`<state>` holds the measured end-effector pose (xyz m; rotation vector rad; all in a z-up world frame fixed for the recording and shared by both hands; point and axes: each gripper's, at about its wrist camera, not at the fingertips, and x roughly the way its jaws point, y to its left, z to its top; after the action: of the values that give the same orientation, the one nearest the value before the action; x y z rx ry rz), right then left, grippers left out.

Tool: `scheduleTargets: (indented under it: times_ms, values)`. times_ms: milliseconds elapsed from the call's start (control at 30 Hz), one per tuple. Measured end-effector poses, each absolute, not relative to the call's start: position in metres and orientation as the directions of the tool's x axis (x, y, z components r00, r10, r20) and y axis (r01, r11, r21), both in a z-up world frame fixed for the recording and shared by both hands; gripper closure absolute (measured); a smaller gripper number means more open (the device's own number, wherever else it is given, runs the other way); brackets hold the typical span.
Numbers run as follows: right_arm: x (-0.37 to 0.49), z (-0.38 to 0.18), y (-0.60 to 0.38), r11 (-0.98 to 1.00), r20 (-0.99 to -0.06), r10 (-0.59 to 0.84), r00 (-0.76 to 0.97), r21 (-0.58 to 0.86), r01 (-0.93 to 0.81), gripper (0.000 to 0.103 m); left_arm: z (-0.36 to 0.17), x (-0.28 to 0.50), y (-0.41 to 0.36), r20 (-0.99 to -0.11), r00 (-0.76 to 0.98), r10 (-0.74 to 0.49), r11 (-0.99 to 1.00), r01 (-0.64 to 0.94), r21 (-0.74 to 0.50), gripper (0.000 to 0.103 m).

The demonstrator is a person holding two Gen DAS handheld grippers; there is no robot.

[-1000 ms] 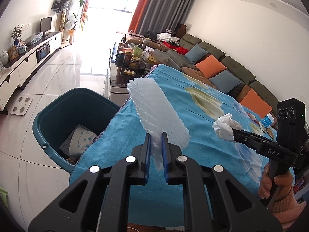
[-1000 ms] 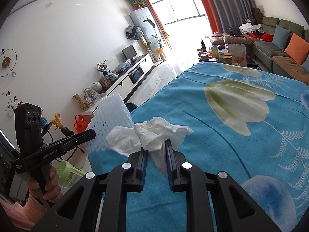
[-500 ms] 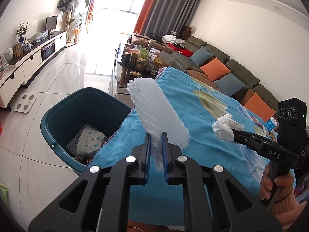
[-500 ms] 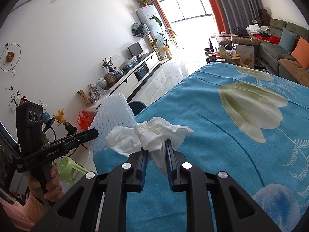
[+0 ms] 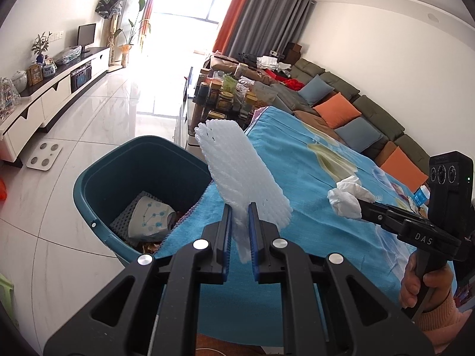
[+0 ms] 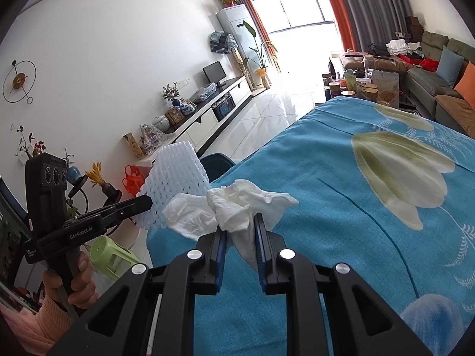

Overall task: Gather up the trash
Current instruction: 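Carry the foam net with the left tool while the right tool carries the tissue to the bin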

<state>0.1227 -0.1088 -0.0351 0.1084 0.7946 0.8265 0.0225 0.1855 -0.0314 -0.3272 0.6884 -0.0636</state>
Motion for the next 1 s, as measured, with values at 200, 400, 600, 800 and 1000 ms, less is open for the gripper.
scheduleTargets:
  times_ms: [200, 400, 600, 800, 1000]
  values:
    - [0.124, -0.034, -0.104, 0.686, -0.59, 0.695, 0.41, 0.373, -0.625, 0.086, -0.03, 0.022, 0.184, -0.613, 0.775, -0.156, 0.946, -0.062, -0.318, 0.092]
    - [0.126, -0.034, -0.103, 0.681, -0.591, 0.697, 0.406, 0.37, -0.632, 0.086, -0.03, 0.018, 0.185, -0.612, 0.777, -0.148, 0.944, -0.073, -0.321, 0.092]
    - [0.126, -0.033, -0.099, 0.676, -0.591, 0.699, 0.402, 0.365, -0.64, 0.086, -0.03, 0.017, 0.188, -0.611, 0.779, -0.142, 0.944, -0.08, -0.321, 0.092]
    - [0.127, -0.033, -0.096, 0.679, -0.593, 0.696, 0.405, 0.361, -0.638, 0.086, -0.03, 0.016, 0.191, -0.608, 0.783, -0.132, 0.943, -0.089, -0.32, 0.092]
    - [0.128, -0.032, -0.092, 0.674, -0.593, 0.699, 0.4, 0.358, -0.646, 0.086, -0.027, 0.015, 0.196, -0.605, 0.787, -0.118, 0.942, -0.105, -0.32, 0.092]
